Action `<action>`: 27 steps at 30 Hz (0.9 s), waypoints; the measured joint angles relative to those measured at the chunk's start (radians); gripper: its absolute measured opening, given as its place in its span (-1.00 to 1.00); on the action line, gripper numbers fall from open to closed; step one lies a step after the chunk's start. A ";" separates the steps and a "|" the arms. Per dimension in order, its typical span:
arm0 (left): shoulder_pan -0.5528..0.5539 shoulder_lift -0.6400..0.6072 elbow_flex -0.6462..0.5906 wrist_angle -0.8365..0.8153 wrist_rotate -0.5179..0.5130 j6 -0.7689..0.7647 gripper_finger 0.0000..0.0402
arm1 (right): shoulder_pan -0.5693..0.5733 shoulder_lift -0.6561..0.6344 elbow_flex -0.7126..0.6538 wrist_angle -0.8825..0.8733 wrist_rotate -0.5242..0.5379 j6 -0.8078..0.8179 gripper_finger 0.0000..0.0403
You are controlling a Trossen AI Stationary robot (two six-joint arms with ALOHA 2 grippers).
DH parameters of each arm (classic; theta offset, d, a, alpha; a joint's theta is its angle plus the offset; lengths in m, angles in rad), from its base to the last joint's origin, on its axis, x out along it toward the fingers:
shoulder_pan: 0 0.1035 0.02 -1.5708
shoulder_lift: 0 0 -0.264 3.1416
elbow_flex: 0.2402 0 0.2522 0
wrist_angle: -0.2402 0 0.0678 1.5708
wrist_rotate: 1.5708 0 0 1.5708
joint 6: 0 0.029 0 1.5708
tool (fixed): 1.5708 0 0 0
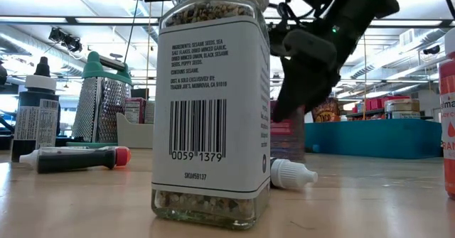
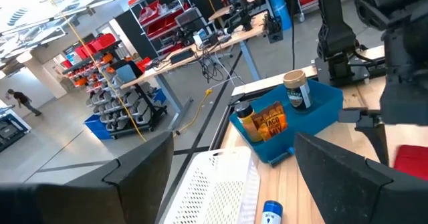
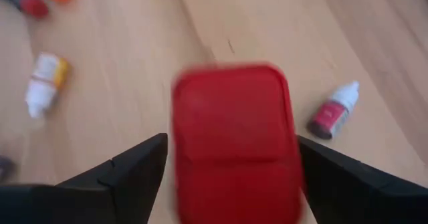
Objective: Pick & Place Kitchen Items
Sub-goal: Put the red seasoning can into the blue bin
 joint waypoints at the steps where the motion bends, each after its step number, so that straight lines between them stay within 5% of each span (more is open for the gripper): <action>1: 0.000 0.000 0.000 0.000 0.000 0.000 0.58 | 0.000 -0.002 -0.004 0.014 0.002 0.006 0.58; 16: 0.000 0.000 0.000 -0.024 0.000 0.000 0.57 | -0.012 -0.008 -0.064 0.041 -0.006 0.143 0.01; 27: 0.000 0.000 0.000 -0.022 0.000 0.001 0.58 | -0.093 -0.135 -0.064 -0.146 -0.007 0.247 0.02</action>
